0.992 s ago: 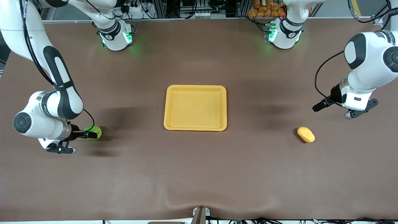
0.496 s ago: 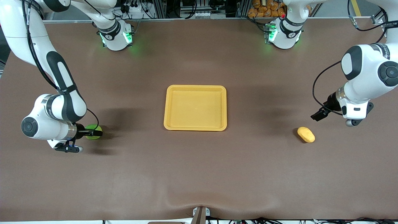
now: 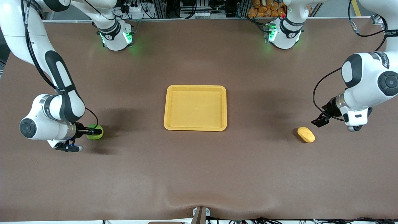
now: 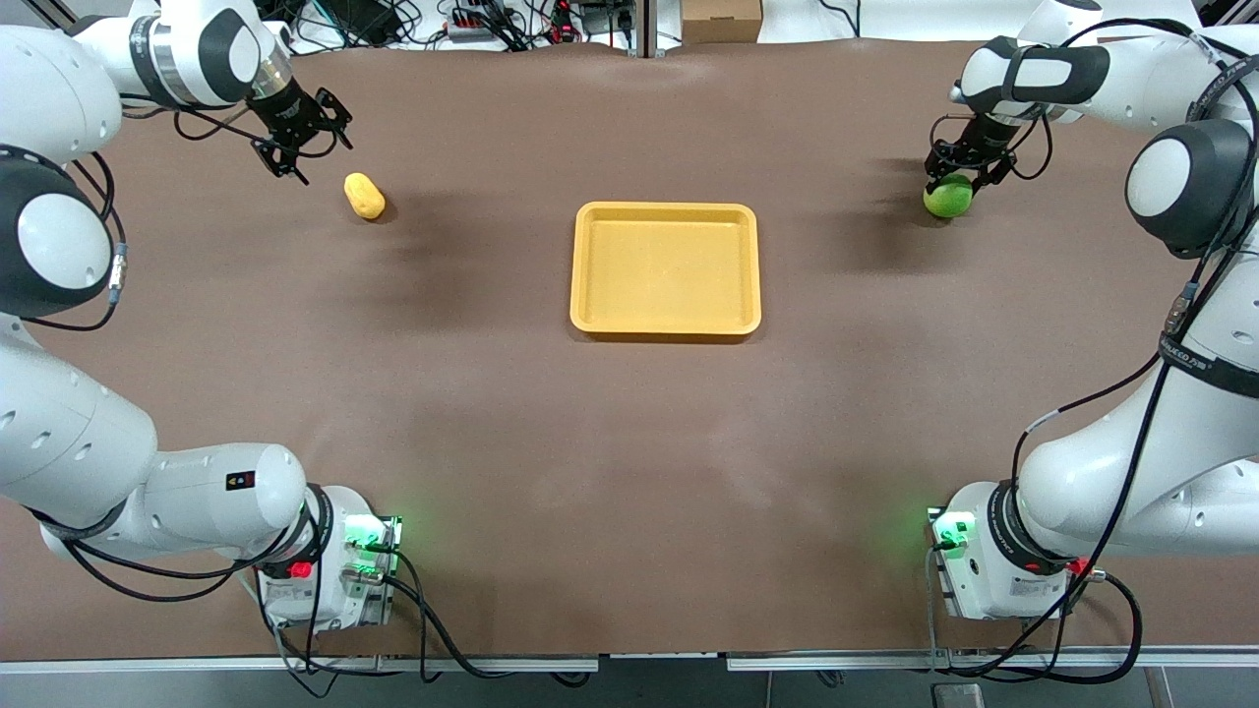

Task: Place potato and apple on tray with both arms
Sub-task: 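Grasp the apple with the right gripper while the left gripper grasps the potato, then lower the apple onto the tray and open the right gripper, then withdraw the right gripper while the left gripper carries the potato toward the tray, then lower the potato onto the tray beside the apple with the left gripper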

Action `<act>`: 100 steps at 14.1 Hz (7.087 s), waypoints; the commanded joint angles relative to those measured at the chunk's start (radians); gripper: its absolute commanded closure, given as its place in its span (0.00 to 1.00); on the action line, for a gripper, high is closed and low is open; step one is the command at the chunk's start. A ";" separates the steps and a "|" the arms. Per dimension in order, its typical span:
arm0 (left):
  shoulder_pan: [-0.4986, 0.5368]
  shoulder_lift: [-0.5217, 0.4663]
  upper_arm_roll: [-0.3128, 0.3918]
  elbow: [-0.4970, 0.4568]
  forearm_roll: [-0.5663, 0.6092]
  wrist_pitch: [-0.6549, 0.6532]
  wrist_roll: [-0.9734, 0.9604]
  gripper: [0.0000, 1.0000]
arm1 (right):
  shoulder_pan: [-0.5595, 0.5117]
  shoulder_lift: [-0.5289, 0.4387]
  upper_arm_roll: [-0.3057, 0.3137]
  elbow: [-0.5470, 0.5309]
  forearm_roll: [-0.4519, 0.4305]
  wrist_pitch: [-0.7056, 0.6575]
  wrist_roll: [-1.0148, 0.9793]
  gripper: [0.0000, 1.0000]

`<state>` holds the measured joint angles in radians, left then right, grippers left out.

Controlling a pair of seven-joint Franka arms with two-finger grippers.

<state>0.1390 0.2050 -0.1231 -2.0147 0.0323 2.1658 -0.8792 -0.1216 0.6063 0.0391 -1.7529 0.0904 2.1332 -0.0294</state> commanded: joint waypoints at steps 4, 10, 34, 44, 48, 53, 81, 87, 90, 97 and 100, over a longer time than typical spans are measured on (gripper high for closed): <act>0.008 0.082 0.003 0.019 -0.002 0.109 -0.067 0.00 | 0.072 -0.075 0.007 0.006 -0.009 -0.071 0.086 0.46; 0.010 0.165 0.005 0.024 0.007 0.247 -0.072 0.00 | 0.247 -0.088 0.015 0.102 0.000 -0.246 0.492 0.43; 0.036 0.332 0.005 0.010 0.107 0.468 -0.053 0.25 | 0.701 -0.031 0.039 0.010 0.071 0.013 0.615 0.46; 0.014 0.311 -0.033 0.008 0.107 0.457 -0.063 0.73 | 0.709 0.003 0.039 0.009 0.068 0.031 0.632 0.08; 0.016 0.291 -0.105 0.020 0.107 0.411 -0.070 0.80 | 0.705 -0.023 0.038 0.015 0.068 0.018 0.634 0.00; 0.014 0.275 -0.162 0.057 0.107 0.341 -0.063 0.84 | 0.646 -0.131 0.027 0.085 0.068 -0.105 0.675 0.00; -0.507 0.450 -0.253 0.445 0.300 -0.038 -0.092 0.91 | 0.022 -0.648 0.022 0.222 -0.090 -0.768 -0.040 0.00; -0.694 0.517 -0.142 0.522 0.350 -0.127 -0.122 0.91 | 0.074 -0.652 0.012 0.224 -0.077 -0.780 -0.027 0.00; -0.748 0.527 -0.121 0.522 0.353 -0.177 -0.135 0.91 | 0.085 -0.652 -0.002 0.222 -0.080 -0.748 -0.003 0.00; -0.805 0.550 -0.101 0.522 0.365 -0.221 -0.158 0.89 | 0.079 -0.652 -0.005 0.211 -0.070 -0.719 0.013 0.00; -0.817 0.567 -0.099 0.522 0.366 -0.221 -0.159 0.86 | 0.076 -0.652 -0.005 0.211 -0.067 -0.713 0.014 0.00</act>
<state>-0.6476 0.7472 -0.2381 -1.5242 0.3719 1.9677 -1.0178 -0.0490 -0.0418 0.0372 -1.5398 0.0200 1.4126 -0.0322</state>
